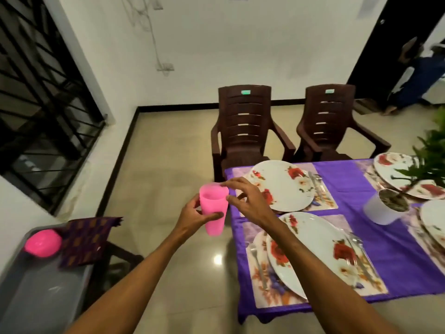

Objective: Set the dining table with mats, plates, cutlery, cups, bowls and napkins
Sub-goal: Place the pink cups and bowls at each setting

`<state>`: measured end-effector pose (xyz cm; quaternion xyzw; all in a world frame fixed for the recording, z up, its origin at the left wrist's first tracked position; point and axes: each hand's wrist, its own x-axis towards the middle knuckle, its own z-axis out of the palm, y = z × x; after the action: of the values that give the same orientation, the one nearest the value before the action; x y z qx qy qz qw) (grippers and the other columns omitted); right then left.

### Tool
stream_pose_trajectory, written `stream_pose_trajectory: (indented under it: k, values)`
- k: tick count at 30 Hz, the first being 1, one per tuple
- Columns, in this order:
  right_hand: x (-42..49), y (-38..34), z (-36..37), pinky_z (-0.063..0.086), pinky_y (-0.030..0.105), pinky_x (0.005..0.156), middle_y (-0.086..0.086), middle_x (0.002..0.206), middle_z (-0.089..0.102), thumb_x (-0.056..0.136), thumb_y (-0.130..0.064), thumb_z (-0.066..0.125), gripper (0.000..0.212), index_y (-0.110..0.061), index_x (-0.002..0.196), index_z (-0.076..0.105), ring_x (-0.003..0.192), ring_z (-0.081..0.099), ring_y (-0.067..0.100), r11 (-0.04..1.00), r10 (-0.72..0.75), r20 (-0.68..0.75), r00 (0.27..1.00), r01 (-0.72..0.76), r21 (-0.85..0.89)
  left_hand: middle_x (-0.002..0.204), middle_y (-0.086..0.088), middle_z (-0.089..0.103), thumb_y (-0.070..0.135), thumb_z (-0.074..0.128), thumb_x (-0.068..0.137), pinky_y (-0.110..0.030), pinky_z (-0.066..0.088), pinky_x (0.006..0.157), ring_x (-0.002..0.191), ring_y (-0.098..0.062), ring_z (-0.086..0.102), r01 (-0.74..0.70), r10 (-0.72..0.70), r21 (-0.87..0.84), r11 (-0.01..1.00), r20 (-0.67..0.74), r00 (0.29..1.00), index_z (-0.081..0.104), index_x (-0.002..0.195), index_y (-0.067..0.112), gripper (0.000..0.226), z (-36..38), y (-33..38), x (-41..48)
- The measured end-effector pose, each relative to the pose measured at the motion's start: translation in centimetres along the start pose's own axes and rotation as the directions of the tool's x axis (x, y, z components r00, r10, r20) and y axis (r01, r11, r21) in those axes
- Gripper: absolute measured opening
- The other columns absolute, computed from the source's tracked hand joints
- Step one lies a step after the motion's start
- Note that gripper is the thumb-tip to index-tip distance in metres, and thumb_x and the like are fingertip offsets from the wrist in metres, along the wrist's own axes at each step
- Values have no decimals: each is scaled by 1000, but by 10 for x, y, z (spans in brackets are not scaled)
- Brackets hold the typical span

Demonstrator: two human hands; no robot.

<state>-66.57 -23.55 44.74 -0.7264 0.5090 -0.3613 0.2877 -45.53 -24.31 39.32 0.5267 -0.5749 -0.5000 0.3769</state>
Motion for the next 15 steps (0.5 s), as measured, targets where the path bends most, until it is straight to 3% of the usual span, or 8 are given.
stream_pose_trajectory:
  k: [2,5,9,15]
  values:
    - [-8,18,-31,52,30,90,-4,126,62,93,-31,67,23,-25,113,74,115,57,7,997,29,29,999,-27,-70,117,1,71,35,95,53,-24,57,77,99,-11,69,12,-13,15,1000,48,999,60,128,21,84,39,9,10]
    - [-15,38,-66,53,38,93,2,125,67,93,-28,68,18,-16,103,78,111,61,15,987,84,-2,997,-83,-138,114,2,70,18,94,63,-21,57,73,94,-5,69,12,-15,25,1000,135,991,59,127,21,73,85,20,28]
    - [-14,59,-102,54,35,88,6,120,67,91,-24,71,18,-9,98,77,105,63,19,972,127,-29,992,-130,-196,119,0,69,48,95,47,-39,61,83,105,-18,68,6,-7,6,1000,208,978,58,133,22,97,122,25,60]
    - [-16,81,-134,52,37,75,4,93,71,91,-20,71,13,-9,95,76,85,62,18,947,142,-155,978,-180,-266,115,6,68,52,91,47,-41,62,80,104,-16,66,2,3,-19,1000,302,953,57,128,27,92,164,40,88]
